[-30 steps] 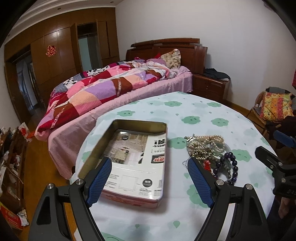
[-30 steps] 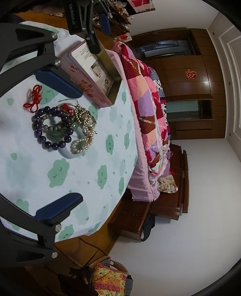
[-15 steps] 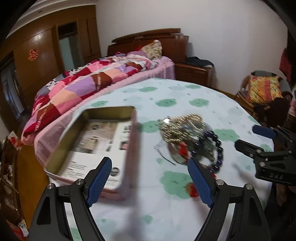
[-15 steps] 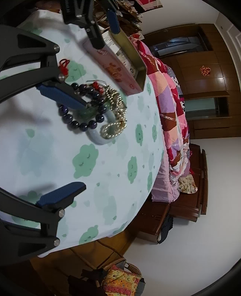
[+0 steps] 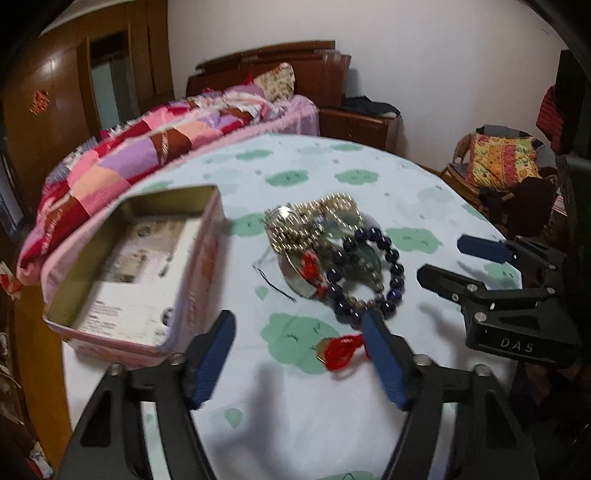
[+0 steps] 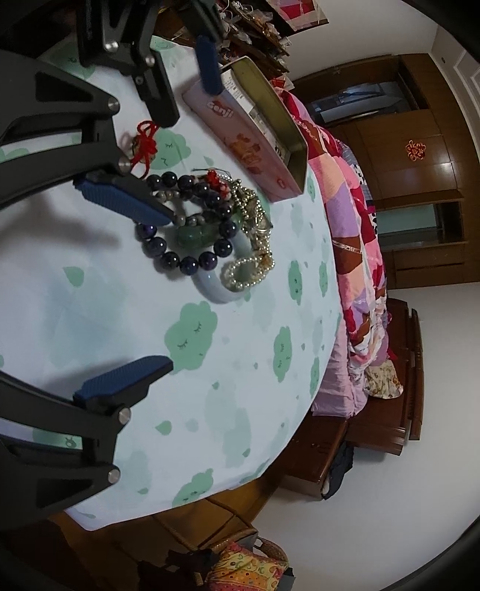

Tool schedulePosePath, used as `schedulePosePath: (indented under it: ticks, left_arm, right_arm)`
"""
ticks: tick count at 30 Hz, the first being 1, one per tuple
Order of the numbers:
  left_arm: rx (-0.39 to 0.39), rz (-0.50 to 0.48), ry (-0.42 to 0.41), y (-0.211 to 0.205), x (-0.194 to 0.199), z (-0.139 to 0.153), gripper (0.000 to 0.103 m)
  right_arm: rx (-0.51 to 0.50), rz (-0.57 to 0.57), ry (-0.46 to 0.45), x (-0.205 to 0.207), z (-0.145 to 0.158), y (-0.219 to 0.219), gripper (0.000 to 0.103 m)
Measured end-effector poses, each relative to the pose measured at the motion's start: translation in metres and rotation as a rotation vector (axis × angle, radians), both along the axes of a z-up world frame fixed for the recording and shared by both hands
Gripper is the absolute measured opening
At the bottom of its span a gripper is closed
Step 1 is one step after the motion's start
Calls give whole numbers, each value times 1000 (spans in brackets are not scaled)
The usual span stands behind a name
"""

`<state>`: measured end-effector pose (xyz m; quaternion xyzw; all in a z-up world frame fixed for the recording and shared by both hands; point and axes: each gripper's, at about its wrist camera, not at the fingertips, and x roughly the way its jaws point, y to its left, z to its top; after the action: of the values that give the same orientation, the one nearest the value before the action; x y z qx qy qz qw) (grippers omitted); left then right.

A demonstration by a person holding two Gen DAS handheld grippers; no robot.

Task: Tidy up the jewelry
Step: 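Close the left tool on the red knot while the right tool grips the dark bead bracelet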

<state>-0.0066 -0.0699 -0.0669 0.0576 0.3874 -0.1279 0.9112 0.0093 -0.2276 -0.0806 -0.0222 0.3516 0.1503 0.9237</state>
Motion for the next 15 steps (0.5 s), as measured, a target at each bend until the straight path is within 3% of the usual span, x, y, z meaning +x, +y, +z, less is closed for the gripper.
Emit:
schedulePosePath:
  ticks: [6, 8, 10, 12, 15]
  left_arm:
    - [-4, -37, 22, -6, -2, -3, 66]
    - [-15, -55, 42, -8, -2, -6, 61]
    - [-25, -74, 74, -8, 0, -9, 36]
    - [-41, -101, 106, -10, 2, -14, 18]
    - [-71, -120, 114, -8, 1, -14, 1]
  right_arm:
    - [-14, 0, 2, 4, -2, 3, 75]
    - [-14, 1, 2, 5, -2, 3, 75]
    - [-17, 2, 1, 4, -2, 4, 75]
    - [-20, 1, -1, 6, -2, 5, 75]
    - [-20, 2, -1, 6, -3, 5, 75]
